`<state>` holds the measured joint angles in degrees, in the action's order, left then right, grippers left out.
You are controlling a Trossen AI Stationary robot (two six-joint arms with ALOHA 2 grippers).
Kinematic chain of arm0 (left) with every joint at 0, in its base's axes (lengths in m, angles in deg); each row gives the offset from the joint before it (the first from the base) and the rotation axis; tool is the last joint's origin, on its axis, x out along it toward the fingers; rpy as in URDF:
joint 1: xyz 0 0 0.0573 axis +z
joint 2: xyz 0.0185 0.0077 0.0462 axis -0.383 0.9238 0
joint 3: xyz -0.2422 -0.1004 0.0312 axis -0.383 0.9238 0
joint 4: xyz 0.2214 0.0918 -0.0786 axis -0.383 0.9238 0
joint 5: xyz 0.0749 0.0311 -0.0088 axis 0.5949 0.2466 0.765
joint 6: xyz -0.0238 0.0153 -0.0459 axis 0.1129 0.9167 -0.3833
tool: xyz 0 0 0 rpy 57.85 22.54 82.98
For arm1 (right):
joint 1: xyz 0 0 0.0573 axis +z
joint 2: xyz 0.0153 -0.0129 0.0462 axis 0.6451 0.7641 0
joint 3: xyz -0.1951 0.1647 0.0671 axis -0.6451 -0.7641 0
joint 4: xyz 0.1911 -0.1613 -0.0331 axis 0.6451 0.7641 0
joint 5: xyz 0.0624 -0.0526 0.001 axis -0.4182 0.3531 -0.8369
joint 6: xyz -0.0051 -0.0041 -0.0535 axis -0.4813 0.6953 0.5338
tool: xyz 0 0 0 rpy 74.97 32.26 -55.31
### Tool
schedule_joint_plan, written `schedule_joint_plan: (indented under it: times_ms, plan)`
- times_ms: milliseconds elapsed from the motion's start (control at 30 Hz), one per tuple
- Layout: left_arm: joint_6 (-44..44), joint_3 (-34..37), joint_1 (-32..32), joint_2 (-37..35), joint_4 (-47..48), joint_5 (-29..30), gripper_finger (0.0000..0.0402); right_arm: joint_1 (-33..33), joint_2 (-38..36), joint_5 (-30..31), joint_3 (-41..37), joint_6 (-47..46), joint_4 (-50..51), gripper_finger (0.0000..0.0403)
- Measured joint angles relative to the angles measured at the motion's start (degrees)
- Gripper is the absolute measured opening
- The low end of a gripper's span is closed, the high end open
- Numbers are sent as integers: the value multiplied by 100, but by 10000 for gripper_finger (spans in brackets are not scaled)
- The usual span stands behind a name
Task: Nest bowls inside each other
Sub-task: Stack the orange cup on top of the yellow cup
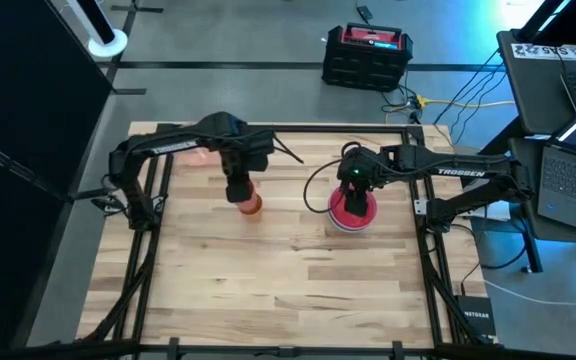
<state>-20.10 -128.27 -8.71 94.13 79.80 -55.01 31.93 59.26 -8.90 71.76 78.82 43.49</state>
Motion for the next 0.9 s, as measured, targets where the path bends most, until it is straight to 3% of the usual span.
schedule_joint_plan:
  times_ms: [367, 733, 900]
  plan:
    - [487, -131, 45, 531, -197, 73, 0, 0, 0, 50, 0, -109, 6, 186]
    - [845, -133, 50, 547, -238, 76, 0, 0, 0, 51, 0, -117, 9, 186]
    - [871, -136, 68, 538, -142, 295, 21, 0, 0, 50, 0, -116, 8, 186]
